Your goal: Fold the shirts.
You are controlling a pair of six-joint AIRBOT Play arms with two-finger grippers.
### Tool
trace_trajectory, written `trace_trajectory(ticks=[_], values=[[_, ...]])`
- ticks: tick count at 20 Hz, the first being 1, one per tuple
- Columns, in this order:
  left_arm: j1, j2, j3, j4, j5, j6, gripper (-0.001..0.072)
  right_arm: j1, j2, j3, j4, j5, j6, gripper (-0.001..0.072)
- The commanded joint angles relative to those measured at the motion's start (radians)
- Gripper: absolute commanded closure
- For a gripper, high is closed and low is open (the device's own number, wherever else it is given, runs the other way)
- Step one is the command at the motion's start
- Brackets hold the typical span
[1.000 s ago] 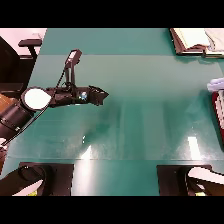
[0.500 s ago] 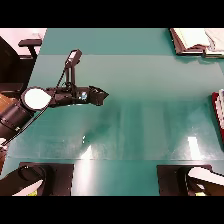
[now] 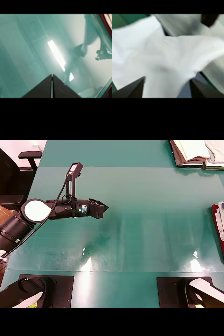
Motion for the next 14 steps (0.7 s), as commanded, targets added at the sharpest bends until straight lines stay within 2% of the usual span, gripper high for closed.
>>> trace_trajectory(ticks=[1, 4, 7, 10, 14], values=[[0.0, 0.0, 0.001, 0.001, 0.0, 0.003, 0.0684, -0.14, 0.06, -0.095, -0.02, 0.011, -0.011, 0.0056], [0.0, 0.0, 0.001, 0.001, 0.0, 0.003, 0.0684, -0.185, 0.089, -0.104, 0.034, -0.021, -0.01, 0.0057], [0.0, 0.0, 0.001, 0.0, -0.002, 0.002, 0.0684, -0.122, 0.091, -0.104, 0.284, -0.065, -0.01, 0.0057], [0.0, 0.0, 0.001, 0.001, -0.003, 0.002, 0.0684, 0.087, 0.086, -0.104, 0.44, -0.098, -0.01, 0.0058], [0.0, 0.0, 0.001, -0.001, -0.009, 0.002, 0.0684, 0.463, 0.086, -0.104, 0.453, -0.137, -0.011, 0.006]])
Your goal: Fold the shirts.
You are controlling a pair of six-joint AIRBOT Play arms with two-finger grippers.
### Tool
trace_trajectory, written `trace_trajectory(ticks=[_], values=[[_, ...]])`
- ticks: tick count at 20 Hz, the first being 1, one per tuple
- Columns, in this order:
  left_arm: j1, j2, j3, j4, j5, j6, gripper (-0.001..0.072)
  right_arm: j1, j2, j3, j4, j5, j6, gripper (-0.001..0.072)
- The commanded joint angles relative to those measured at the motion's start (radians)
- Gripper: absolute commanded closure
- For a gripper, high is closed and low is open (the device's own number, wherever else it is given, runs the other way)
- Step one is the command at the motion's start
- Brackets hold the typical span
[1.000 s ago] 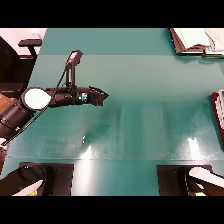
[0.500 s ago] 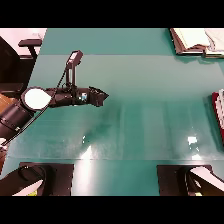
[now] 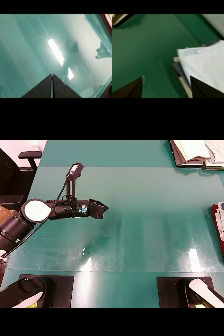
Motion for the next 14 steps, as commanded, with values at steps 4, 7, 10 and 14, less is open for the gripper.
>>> trace_trajectory(ticks=[4, 7, 10, 14], values=[[0.0, 0.0, 0.001, -0.002, 0.003, 0.0, 0.0684, 0.55, 0.001, -0.001, 0.06, -0.104, -0.001, 0.0347], [0.0, 0.0, 0.001, -0.002, 0.004, 0.0, 0.0684, 0.716, 0.001, -0.001, 0.058, -0.12, -0.008, 0.0699], [0.0, 0.0, 0.001, -0.002, 0.004, 0.0, 0.0684, 0.778, 0.0, -0.001, 0.059, -0.119, -0.021, 0.0699], [0.0, 0.0, 0.001, -0.002, 0.004, 0.0, 0.0684, 0.783, 0.0, -0.001, 0.059, -0.106, -0.02, 0.0699]])
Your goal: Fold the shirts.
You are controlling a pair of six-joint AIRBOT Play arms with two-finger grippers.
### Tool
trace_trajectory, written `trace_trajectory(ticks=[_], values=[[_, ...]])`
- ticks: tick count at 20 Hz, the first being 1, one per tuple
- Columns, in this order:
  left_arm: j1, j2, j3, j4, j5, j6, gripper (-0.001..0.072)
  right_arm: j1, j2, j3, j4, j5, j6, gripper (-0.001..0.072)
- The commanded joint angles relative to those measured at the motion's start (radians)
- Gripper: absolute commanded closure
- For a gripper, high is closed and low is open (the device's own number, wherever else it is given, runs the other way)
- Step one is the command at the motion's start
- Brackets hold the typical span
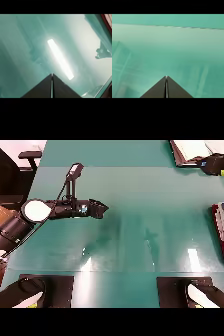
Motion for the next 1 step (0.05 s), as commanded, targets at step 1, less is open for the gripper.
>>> trace_trajectory(ticks=[1], values=[[0.0, 0.0, 0.001, 0.0, 0.0, 0.0, 0.0684, 0.028, 0.0, 0.0, 0.002, 0.01, -0.002, 0.0699]])
